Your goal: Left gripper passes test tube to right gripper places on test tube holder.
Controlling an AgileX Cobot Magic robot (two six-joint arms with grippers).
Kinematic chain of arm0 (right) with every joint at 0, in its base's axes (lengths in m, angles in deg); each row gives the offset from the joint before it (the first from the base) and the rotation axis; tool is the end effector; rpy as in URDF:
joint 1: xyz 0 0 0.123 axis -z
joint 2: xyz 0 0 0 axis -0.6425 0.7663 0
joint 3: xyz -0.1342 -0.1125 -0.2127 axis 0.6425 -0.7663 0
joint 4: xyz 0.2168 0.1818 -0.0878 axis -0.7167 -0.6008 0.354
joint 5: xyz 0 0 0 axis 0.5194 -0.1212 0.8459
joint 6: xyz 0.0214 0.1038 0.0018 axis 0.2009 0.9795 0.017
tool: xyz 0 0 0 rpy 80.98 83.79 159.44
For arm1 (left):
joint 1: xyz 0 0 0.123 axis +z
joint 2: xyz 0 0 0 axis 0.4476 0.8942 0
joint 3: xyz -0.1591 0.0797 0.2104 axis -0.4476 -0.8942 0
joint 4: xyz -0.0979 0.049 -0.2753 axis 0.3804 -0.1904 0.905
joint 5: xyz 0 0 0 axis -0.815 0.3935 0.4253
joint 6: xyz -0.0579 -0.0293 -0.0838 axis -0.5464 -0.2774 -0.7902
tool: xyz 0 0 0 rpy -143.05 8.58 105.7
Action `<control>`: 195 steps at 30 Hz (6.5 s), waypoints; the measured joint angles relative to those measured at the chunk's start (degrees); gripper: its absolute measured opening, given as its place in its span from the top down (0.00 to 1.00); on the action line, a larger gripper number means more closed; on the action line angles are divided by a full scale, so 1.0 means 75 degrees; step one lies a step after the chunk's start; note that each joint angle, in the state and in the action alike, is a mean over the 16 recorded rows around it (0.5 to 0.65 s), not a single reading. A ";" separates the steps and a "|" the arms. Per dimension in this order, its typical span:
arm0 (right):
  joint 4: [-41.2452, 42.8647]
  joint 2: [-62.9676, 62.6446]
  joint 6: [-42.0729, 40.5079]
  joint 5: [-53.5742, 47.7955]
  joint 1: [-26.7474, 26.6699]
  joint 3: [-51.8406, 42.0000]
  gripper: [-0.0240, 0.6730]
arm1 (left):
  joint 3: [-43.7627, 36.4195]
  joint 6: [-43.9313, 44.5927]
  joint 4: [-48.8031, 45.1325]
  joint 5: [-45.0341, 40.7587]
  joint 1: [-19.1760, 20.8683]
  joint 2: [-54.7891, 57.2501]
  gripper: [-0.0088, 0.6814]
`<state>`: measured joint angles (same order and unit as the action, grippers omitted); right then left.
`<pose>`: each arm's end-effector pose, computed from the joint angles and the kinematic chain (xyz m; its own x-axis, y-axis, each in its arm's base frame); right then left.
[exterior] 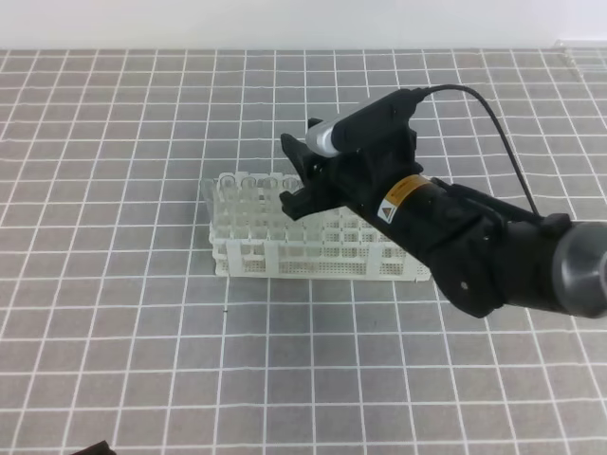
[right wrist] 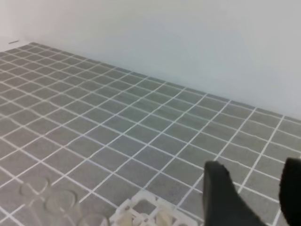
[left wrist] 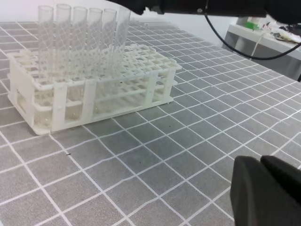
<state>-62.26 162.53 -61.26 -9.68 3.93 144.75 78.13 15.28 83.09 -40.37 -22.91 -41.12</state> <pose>0.3635 0.2677 0.1995 -0.0739 -0.0413 -0.9964 -0.6069 0.7947 0.0121 0.0838 -0.0948 0.1910 -0.2123 -0.0350 -0.9766 0.7205 0.6696 -0.1806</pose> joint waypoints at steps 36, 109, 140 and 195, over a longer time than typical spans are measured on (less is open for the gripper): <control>0.0598 -0.8405 0.1430 -0.4141 0.0158 -0.4572 0.98 | 0.0000 0.0003 0.0000 -0.0002 0.0000 -0.0003 0.99; -0.0824 -1.3973 -0.0850 -0.6964 0.3272 -0.8076 0.98 | -0.0019 0.0020 -0.0447 0.0164 0.0129 0.0018 0.99; -0.0824 -1.3973 -0.0850 -0.6964 0.3272 -0.8076 0.98 | -0.0031 0.0987 0.0265 -0.0811 0.5973 -0.0049 0.99; -0.0824 -1.3956 -0.0850 -0.6964 0.3272 -0.8076 0.98 | 0.0000 0.1042 0.0350 -0.1001 0.6011 -0.0165 0.99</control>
<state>-68.44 57.86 -67.63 -61.91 28.47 84.19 78.13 23.10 85.71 -47.88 22.18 -42.36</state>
